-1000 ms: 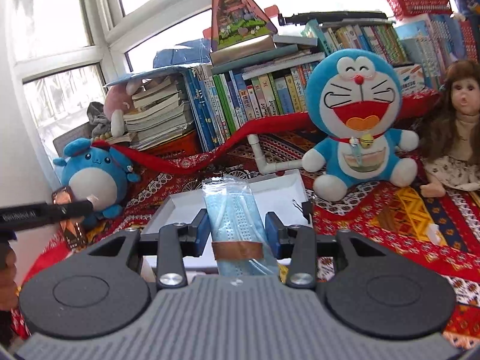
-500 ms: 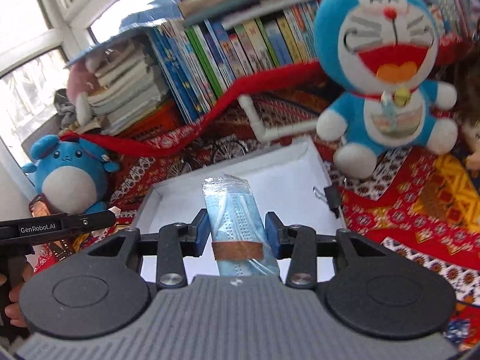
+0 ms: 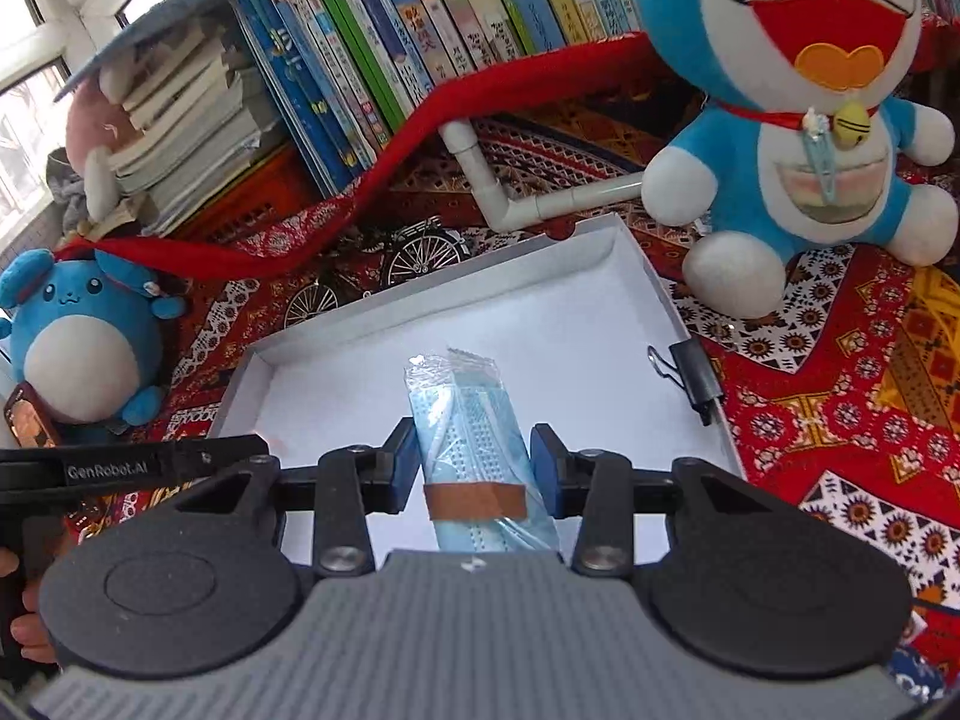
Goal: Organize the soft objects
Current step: 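Open left tool to drop the box while right tool releases the mask into the tray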
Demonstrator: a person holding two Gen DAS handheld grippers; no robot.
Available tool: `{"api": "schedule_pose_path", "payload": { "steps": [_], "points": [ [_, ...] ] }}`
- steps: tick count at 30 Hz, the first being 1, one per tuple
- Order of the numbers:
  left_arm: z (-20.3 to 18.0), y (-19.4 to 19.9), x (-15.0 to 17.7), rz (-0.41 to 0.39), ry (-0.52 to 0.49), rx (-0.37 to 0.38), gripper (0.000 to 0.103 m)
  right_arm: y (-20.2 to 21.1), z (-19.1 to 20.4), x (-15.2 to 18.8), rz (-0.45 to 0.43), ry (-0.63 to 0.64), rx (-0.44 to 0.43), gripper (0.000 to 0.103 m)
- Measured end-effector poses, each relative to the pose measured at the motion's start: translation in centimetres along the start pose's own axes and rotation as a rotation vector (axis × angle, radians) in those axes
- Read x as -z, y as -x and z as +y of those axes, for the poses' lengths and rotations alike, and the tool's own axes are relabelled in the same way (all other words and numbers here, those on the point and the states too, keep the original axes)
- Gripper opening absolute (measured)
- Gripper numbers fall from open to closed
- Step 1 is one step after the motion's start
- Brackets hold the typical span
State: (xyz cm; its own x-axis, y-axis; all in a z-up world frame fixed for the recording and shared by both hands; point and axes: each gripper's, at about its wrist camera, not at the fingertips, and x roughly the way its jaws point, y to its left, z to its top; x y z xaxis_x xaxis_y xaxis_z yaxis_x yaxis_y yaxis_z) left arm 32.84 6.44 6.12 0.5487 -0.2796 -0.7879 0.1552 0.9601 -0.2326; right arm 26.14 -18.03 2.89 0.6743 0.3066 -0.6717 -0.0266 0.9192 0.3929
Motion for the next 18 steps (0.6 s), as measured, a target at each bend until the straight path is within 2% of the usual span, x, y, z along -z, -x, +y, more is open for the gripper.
{"api": "schedule_pose_path", "payload": {
  "steps": [18],
  "points": [
    [1.2, -2.0, -0.9, 0.097, 0.021, -0.016, 0.023, -2.6, 0.0, 0.3, 0.051, 0.007, 0.016, 0.047]
  ]
}}
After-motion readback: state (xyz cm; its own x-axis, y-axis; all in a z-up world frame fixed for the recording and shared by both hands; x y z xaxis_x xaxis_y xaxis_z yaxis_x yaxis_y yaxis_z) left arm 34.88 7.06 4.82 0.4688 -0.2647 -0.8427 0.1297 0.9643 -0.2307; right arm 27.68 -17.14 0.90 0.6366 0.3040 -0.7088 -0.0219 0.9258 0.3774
